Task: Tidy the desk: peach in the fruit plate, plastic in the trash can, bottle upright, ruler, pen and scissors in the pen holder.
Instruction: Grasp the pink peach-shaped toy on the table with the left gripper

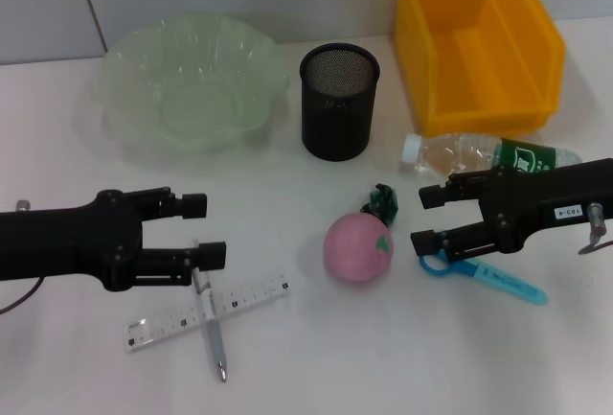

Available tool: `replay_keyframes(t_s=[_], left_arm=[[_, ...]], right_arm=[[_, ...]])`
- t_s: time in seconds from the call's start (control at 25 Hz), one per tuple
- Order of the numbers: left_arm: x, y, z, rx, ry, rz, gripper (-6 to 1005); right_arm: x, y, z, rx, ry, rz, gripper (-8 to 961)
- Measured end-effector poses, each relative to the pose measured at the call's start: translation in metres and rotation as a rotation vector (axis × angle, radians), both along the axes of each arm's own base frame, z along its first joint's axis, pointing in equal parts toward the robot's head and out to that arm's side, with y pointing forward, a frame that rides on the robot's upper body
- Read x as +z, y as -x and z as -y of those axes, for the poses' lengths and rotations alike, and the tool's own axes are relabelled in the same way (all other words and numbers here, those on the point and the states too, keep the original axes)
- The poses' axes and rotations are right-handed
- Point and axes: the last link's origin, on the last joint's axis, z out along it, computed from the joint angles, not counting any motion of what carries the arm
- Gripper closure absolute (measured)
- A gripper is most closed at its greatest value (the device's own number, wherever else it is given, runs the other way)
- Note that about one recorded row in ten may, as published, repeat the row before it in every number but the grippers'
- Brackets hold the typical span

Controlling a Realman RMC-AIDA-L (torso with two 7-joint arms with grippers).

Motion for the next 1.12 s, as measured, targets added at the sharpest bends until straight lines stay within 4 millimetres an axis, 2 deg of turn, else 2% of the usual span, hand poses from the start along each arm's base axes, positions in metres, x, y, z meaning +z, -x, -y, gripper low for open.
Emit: replay_keyframes(t_s=[0.84,0.96,1.12], left_arm=[[-0.008,-0.003,-0.002,-0.021,0.015,-0.040,165],[-0.014,-0.006,-0.005,-0.043,-0.017,-0.037,166],[-0.032,-0.018,-0.014,-0.099,-0.103,-0.058,167]], right_arm=[[0.001,-0.003,0.001,0.000,-0.007,0.001,138],[0.007,-0.005,0.001,-0.009,-0.046,-0.019,138],[0.018,-0.010,0.000,-0.027,-0.104,-0.051,138]])
